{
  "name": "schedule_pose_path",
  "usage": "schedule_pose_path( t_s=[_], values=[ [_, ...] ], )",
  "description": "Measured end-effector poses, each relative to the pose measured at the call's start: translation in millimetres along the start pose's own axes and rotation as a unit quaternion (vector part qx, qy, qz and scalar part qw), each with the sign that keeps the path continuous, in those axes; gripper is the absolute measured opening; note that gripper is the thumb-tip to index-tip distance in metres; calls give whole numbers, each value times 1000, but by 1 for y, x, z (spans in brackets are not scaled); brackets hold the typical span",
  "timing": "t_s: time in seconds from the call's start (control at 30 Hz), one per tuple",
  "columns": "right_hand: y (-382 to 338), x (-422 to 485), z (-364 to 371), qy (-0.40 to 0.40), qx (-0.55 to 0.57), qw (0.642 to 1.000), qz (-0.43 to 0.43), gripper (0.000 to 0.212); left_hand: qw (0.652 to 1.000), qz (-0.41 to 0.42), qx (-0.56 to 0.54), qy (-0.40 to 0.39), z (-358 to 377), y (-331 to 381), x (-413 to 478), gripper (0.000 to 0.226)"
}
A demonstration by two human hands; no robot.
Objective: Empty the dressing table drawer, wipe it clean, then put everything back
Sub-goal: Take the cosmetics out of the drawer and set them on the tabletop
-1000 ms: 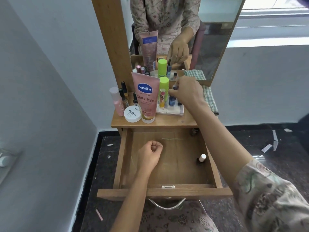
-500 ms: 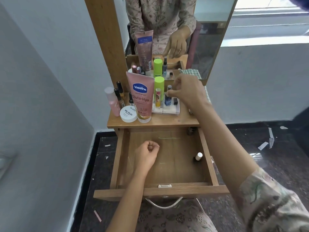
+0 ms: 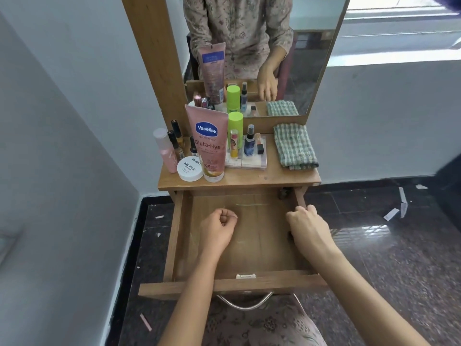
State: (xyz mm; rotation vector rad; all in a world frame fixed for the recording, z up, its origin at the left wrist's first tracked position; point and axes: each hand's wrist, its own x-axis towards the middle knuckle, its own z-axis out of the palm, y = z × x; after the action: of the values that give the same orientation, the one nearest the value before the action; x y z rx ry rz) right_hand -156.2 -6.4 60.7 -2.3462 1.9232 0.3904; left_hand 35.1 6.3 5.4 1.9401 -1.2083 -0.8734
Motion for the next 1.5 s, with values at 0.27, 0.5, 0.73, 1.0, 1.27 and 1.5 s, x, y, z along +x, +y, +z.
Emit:
schedule_pose_path(
  t_s=[0.27,0.5,0.73,1.0,1.27,1.5],
  values=[
    [7,-6,-49,39,197,980,4,12,1000,5,10,3,-2,2,-1,7],
    [6,29,-153,306,396,864,-45,4,1000,3,18,-6,-2,4,-2,6],
    [-5,142,-157,292,380,876,-52,16,1000,-3,7,-3,-5,4,-3,5],
    [-14,160,-148,199,327,917,-113,23,1000,-2,22,-10,-5,6,-3,2],
    [-16,162,-145,196,320,918,-125,25,1000,5,26,-3,-4,5,-2,5],
    [8,98,-128,238,486,841,-1,10,1000,10,23,-1,-4,7,-3,5]
  ],
)
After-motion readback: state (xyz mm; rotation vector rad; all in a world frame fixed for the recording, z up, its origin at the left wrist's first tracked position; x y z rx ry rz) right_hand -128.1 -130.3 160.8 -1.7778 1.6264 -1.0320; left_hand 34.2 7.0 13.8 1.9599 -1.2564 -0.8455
